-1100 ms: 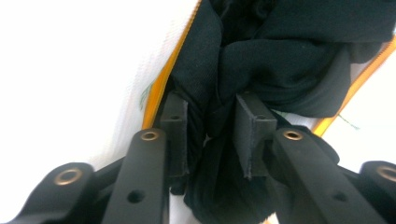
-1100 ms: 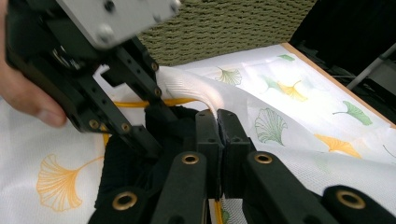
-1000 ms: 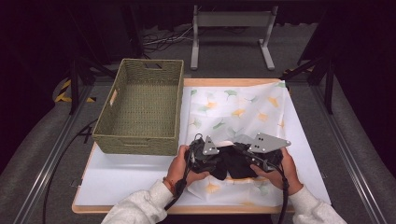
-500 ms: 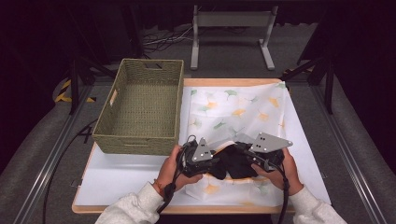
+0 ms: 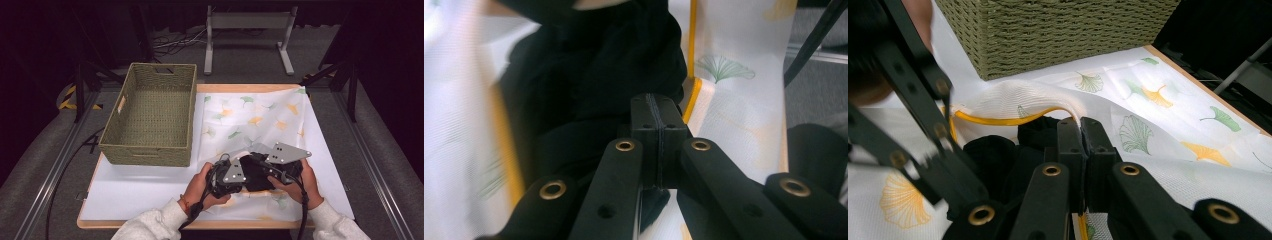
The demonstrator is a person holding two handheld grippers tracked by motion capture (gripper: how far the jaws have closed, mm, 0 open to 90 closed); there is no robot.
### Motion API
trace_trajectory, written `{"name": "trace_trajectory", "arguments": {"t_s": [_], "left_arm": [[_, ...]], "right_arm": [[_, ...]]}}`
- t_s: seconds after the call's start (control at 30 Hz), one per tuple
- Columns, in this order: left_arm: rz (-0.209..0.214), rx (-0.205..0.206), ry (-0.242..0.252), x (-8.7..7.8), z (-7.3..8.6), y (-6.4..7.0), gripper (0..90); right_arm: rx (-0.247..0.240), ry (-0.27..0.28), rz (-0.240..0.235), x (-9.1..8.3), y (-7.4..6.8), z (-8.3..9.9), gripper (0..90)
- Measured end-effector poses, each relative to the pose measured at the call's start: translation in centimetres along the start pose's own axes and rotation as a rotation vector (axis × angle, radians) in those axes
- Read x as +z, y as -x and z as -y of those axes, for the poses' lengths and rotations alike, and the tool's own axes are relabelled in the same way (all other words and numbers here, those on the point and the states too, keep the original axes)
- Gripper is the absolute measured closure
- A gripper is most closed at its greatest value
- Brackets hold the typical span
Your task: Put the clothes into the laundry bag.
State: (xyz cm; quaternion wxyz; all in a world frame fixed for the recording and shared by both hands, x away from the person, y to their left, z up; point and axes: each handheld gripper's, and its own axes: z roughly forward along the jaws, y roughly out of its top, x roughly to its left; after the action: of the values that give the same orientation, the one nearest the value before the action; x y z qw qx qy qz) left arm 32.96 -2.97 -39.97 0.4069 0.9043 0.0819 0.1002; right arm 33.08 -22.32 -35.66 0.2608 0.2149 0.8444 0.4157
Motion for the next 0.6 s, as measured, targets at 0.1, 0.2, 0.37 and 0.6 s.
{"name": "trace_trajectory", "arguments": {"t_s": [0.1,0.2,0.37,0.6], "left_arm": [[0.003,0.006,-0.034,1.4,0.0,-0.1,89.4],[-0.011,-0.01,-0.04,2.1,0.0,-0.5,89.5],[-0.047,-0.035,-0.05,3.1,0.2,-1.4,89.7],[-0.105,-0.094,-0.067,4.1,0.3,-2.2,89.8]], "right_arm": [[0.003,-0.002,0.001,0.0,-0.1,0.0,89.1],[0.002,0.0,0.0,0.0,-0.1,0.0,89.1],[0.007,-0.006,-0.002,0.1,0.0,0.0,89.2],[0.02,-0.008,-0.001,0.0,0.3,0.2,89.1]]}}
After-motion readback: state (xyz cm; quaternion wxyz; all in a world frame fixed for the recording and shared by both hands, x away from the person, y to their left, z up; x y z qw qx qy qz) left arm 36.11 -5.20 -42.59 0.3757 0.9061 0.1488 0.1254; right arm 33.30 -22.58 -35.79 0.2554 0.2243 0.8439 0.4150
